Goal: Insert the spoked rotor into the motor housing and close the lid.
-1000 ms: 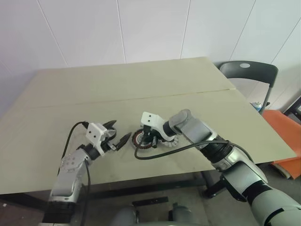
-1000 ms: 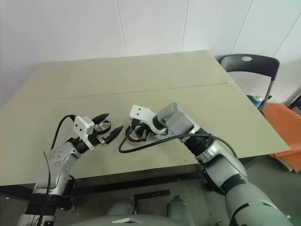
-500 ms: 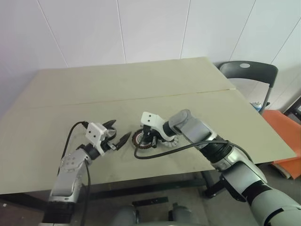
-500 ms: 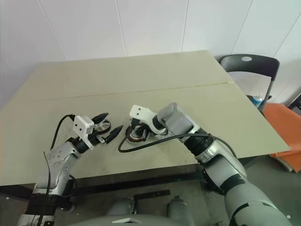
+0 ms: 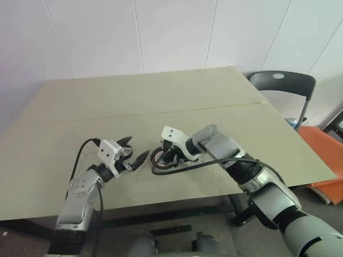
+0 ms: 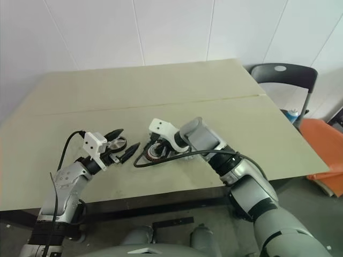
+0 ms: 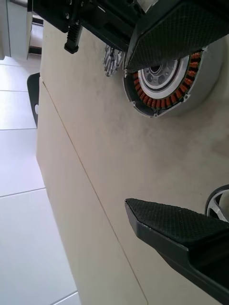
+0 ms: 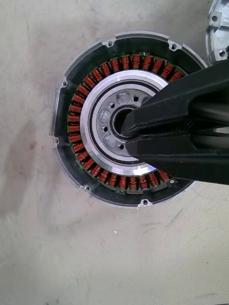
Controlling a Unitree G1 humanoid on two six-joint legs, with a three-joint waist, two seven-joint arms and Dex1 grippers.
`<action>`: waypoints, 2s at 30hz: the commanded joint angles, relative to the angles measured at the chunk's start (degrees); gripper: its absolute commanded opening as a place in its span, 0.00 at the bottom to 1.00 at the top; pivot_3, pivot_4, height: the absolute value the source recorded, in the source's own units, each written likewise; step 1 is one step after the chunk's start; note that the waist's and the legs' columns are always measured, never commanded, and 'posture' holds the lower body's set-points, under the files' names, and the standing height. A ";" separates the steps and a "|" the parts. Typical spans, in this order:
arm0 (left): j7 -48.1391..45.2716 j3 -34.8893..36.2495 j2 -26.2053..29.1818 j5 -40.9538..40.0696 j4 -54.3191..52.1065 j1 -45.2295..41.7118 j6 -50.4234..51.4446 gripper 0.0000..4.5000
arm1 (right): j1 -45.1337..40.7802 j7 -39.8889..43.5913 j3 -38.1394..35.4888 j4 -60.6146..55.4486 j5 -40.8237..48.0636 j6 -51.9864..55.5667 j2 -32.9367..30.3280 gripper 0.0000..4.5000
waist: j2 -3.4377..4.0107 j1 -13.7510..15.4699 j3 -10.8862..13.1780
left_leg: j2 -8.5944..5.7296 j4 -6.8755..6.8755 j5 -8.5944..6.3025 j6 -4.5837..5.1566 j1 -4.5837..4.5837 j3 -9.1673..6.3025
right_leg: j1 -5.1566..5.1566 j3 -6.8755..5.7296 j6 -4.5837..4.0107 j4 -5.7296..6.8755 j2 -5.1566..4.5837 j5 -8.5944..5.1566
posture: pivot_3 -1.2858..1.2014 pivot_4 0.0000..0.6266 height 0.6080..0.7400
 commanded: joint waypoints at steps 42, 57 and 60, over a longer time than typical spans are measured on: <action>-0.16 -0.26 -0.27 -0.26 -2.02 -0.63 -0.37 1.00 | 3.66 -1.88 6.24 2.46 -6.84 -4.40 -2.10 0.01 | 0.09 -0.01 -0.25 | 0.02 0.01 -0.13 -0.21 0.25 -0.12 | 0.20 0.00 -0.01 -0.10 -0.02 -0.25 | 0.52 0.00 1.00; -0.13 -0.24 -0.31 -0.15 -1.70 -0.72 -0.48 1.00 | 3.56 2.54 5.91 0.55 -4.30 -0.02 -2.45 0.01 | 0.06 0.45 -0.29 | -0.06 -0.23 -0.13 -0.20 0.14 -0.11 | 0.18 -0.01 -0.11 -0.44 -0.13 -0.19 | 0.52 0.00 1.00; -0.14 -0.29 -0.33 -0.10 -1.57 -0.75 -0.49 1.00 | 2.82 3.83 4.95 0.12 -2.72 1.90 -2.23 0.01 | 0.06 0.48 -0.29 | -0.14 -0.28 -0.14 -0.20 0.09 -0.10 | 0.16 -0.02 -0.13 -0.50 -0.23 -0.18 | 0.52 0.00 1.00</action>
